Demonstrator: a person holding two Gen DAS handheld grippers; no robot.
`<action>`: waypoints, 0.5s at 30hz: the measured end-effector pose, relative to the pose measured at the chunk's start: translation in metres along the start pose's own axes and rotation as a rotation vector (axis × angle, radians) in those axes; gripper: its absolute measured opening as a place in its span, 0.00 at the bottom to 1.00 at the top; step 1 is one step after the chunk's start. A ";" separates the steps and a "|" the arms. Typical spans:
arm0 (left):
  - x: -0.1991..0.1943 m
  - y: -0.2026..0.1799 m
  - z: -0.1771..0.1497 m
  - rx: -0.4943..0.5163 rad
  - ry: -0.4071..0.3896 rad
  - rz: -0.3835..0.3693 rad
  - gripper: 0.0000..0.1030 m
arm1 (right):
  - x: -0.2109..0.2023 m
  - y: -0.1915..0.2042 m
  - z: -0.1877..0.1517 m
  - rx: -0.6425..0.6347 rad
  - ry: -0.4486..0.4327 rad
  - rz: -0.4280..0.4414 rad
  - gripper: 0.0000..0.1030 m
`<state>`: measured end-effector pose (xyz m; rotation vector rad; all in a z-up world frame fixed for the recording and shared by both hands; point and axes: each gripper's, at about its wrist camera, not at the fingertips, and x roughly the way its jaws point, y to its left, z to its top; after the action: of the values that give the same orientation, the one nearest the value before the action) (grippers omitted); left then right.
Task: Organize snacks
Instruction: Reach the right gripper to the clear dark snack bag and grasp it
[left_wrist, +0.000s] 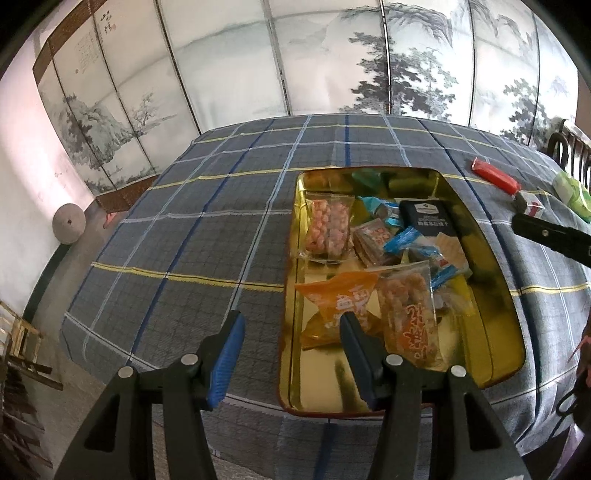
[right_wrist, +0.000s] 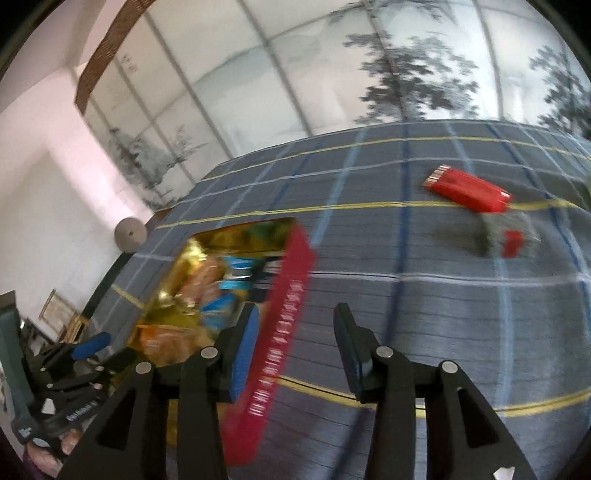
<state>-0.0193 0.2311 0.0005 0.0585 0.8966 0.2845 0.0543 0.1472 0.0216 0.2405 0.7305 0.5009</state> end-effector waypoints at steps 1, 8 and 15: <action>-0.001 -0.001 0.001 0.003 -0.001 0.001 0.53 | -0.003 -0.008 -0.002 0.007 -0.004 -0.020 0.40; -0.004 -0.011 0.007 0.029 -0.004 0.006 0.53 | -0.028 -0.057 -0.012 -0.002 -0.033 -0.182 0.42; -0.009 -0.029 0.014 0.071 0.002 -0.014 0.53 | -0.039 -0.090 -0.003 -0.019 -0.041 -0.203 0.45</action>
<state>-0.0080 0.2016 0.0112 0.1173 0.9091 0.2394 0.0598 0.0500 0.0075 0.1559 0.7014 0.3090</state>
